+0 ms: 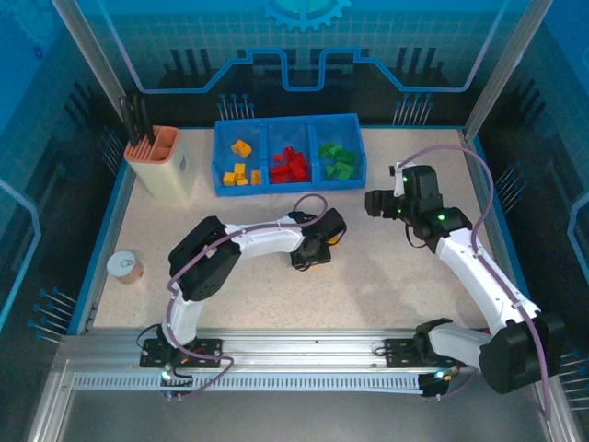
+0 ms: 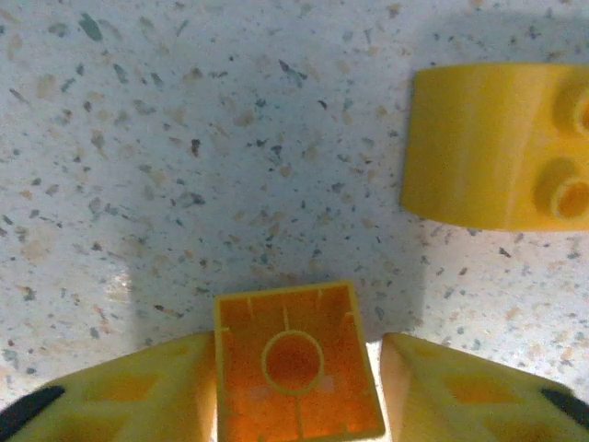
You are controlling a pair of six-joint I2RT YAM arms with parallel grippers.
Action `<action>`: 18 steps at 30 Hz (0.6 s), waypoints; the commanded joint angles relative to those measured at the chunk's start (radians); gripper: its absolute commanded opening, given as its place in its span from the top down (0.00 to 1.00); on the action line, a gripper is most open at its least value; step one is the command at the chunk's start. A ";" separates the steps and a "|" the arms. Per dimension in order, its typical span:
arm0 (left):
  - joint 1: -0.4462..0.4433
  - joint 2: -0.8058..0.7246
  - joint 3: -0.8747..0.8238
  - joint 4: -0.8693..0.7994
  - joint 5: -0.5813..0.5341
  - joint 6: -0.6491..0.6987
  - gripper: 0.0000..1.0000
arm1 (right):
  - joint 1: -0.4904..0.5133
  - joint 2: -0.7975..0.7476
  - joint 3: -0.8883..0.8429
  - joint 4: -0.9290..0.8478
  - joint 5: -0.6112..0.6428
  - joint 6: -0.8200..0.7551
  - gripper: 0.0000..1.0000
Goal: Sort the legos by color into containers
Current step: Pick up the lego from the center of the table.
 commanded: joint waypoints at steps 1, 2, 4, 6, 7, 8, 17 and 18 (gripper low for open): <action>0.006 0.032 0.033 -0.029 0.046 -0.008 0.58 | -0.011 -0.025 -0.022 0.010 -0.011 0.013 0.13; 0.008 0.035 0.034 -0.030 0.050 -0.005 0.61 | -0.011 -0.025 -0.023 0.010 -0.008 0.012 0.13; 0.015 0.035 0.037 -0.040 0.058 0.003 0.69 | -0.011 -0.023 -0.027 0.010 -0.004 0.009 0.13; 0.025 0.022 0.041 -0.060 0.064 0.021 0.75 | -0.015 -0.018 -0.028 0.006 -0.003 0.007 0.12; 0.032 0.009 0.043 -0.072 0.063 0.034 0.76 | -0.018 -0.017 -0.028 0.004 -0.006 0.008 0.12; 0.045 -0.015 0.045 -0.086 0.055 0.053 0.77 | -0.022 -0.016 -0.031 0.003 -0.013 0.006 0.12; 0.266 -0.275 0.126 -0.206 -0.076 0.315 0.79 | -0.057 0.040 -0.055 0.005 -0.037 0.020 0.13; 0.294 -0.283 0.147 -0.215 -0.089 0.355 0.79 | -0.058 0.051 -0.052 0.002 -0.039 0.022 0.13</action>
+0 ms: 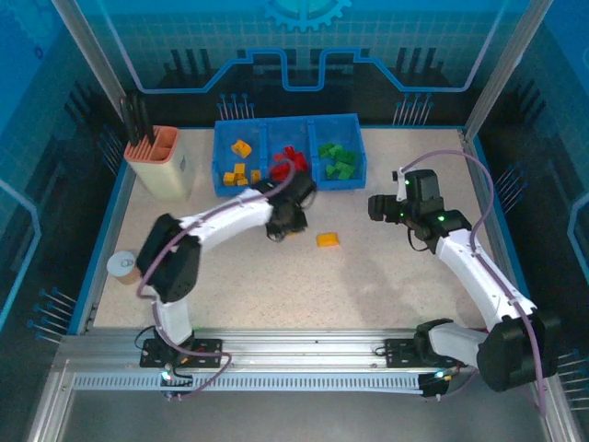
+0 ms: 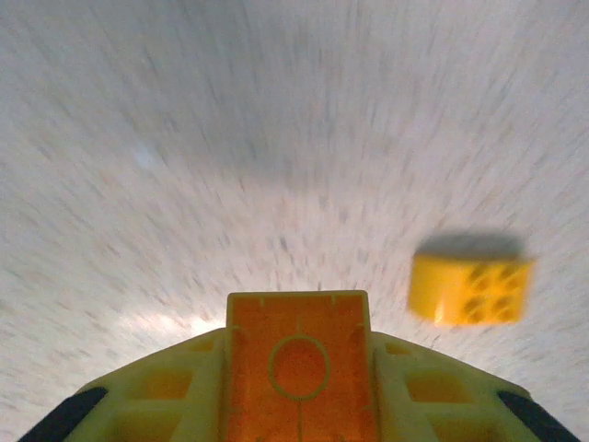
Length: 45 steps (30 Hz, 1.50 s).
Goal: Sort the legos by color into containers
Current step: Pick up the lego from the center of the table, then place the lego in the container.
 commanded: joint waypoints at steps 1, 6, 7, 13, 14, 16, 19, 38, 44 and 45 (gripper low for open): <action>0.076 -0.071 0.080 -0.075 -0.078 0.167 0.79 | -0.015 0.032 -0.003 -0.003 -0.018 0.020 0.13; 0.215 -0.039 0.170 -0.037 -0.091 0.296 0.79 | -0.015 0.050 0.006 -0.009 -0.046 0.031 0.13; 0.236 -0.026 0.192 -0.029 -0.089 0.315 0.79 | -0.016 0.054 0.010 -0.014 -0.046 0.031 0.13; 0.347 0.102 0.332 0.027 -0.088 0.374 0.80 | -0.016 0.083 0.037 -0.038 -0.037 0.029 0.14; 0.359 0.126 0.349 0.043 -0.080 0.378 0.80 | -0.015 0.091 0.043 -0.041 -0.041 0.029 0.15; 0.378 0.179 0.391 0.060 -0.073 0.384 0.80 | -0.016 0.102 0.052 -0.043 -0.045 0.031 0.15; 0.401 0.260 0.462 0.077 -0.081 0.400 0.80 | -0.016 0.112 0.065 -0.047 -0.054 0.035 0.15; 0.480 0.628 0.791 0.094 -0.040 0.353 0.75 | 0.011 0.221 0.144 -0.084 -0.116 0.010 0.16; 0.490 0.657 0.788 0.104 -0.043 0.359 0.71 | 0.048 0.294 0.232 -0.128 -0.077 -0.004 0.17; 0.491 0.656 0.784 0.108 -0.041 0.360 0.69 | 0.054 0.300 0.238 -0.129 -0.072 -0.006 0.17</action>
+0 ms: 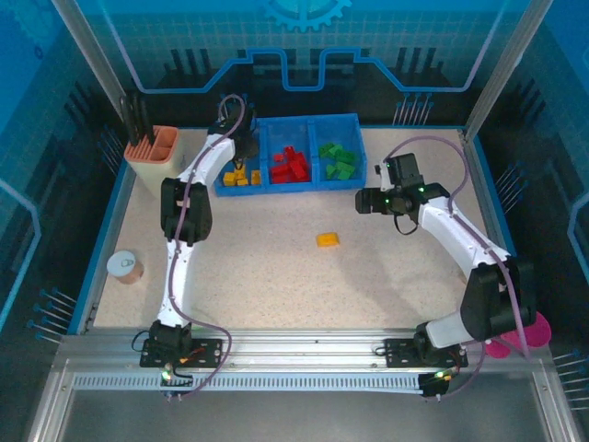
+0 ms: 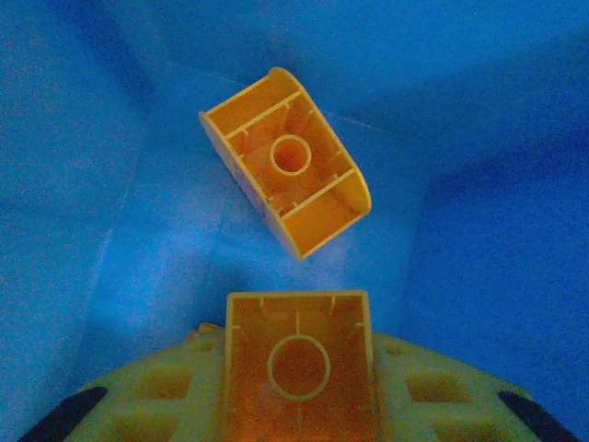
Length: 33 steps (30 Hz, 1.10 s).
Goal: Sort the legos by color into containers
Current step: Place the lego in the container, then pick up the lego from the center of the table.
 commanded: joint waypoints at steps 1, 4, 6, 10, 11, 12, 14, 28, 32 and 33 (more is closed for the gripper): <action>0.017 0.013 0.019 0.019 0.013 -0.006 0.66 | 0.029 0.021 0.045 -0.043 0.016 -0.017 0.17; 0.024 0.008 0.019 0.020 0.014 0.001 0.57 | 0.041 0.023 0.053 -0.042 0.026 -0.014 0.17; 0.027 -0.002 0.022 0.018 0.018 0.006 0.51 | 0.046 0.025 0.059 -0.044 0.031 -0.014 0.16; 0.027 -0.057 0.012 0.017 0.015 0.036 0.46 | 0.050 0.028 0.068 -0.046 0.039 -0.018 0.16; 0.027 -0.081 0.003 0.020 0.019 0.046 0.46 | 0.051 0.026 0.070 -0.046 0.041 -0.020 0.16; 0.027 -0.108 -0.009 0.027 0.026 0.055 0.46 | 0.051 0.026 0.071 -0.045 0.040 -0.021 0.16; 0.018 -0.176 -0.044 0.046 0.023 0.093 0.46 | 0.051 0.022 0.073 -0.040 0.027 -0.029 0.15; -0.283 -0.641 -0.424 -0.025 0.200 0.747 0.36 | 0.009 -0.125 0.065 -0.043 0.011 -0.086 0.08; -0.385 -0.732 -0.698 0.053 0.241 0.901 0.36 | -0.023 -0.201 0.060 -0.100 0.082 -0.061 0.08; -0.408 -0.742 -0.756 0.075 0.248 0.921 0.37 | -0.036 -0.228 0.050 -0.108 0.086 -0.054 0.07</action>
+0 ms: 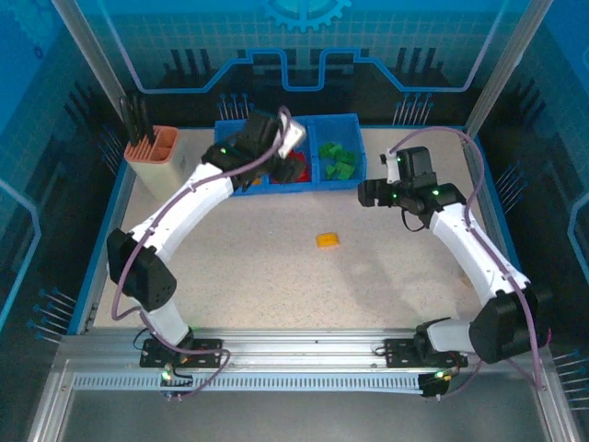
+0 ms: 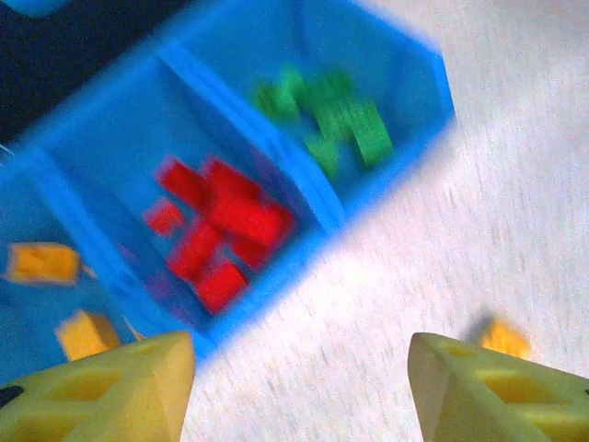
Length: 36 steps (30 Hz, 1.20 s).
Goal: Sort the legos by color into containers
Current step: Pick up the lego from the center of the table.
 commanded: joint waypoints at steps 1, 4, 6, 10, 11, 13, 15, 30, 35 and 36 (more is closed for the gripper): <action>-0.054 -0.001 -0.182 0.020 0.089 0.166 0.36 | -0.036 -0.088 -0.003 -0.064 0.050 0.020 0.07; -0.078 -0.013 -0.285 0.098 0.168 0.161 0.36 | -0.077 -0.141 -0.034 -0.085 -0.009 0.026 0.04; -0.096 -0.004 -0.325 0.150 0.219 0.144 0.36 | -0.104 -0.154 -0.038 -0.117 -0.066 0.034 0.02; -0.143 0.058 -0.327 0.220 0.262 0.110 0.36 | -0.130 -0.165 -0.046 -0.178 -0.097 0.055 0.00; -0.154 0.076 -0.323 0.234 0.270 0.106 0.36 | -0.131 -0.172 -0.051 -0.183 -0.100 0.057 0.00; -0.169 0.111 -0.313 0.254 0.291 0.106 0.35 | -0.136 -0.185 -0.063 -0.189 -0.102 0.064 0.00; -0.182 0.149 -0.302 0.269 0.303 0.108 0.35 | -0.140 -0.199 -0.070 -0.193 -0.106 0.066 0.00; -0.218 0.361 -0.206 0.290 0.288 0.095 0.34 | -0.152 -0.234 -0.055 -0.244 -0.130 0.055 0.00; -0.218 0.387 -0.202 0.280 0.265 0.089 0.40 | -0.153 -0.230 -0.060 -0.243 -0.123 0.050 0.00; -0.217 0.395 -0.195 0.268 0.262 0.089 0.42 | -0.153 -0.228 -0.061 -0.243 -0.121 0.048 0.00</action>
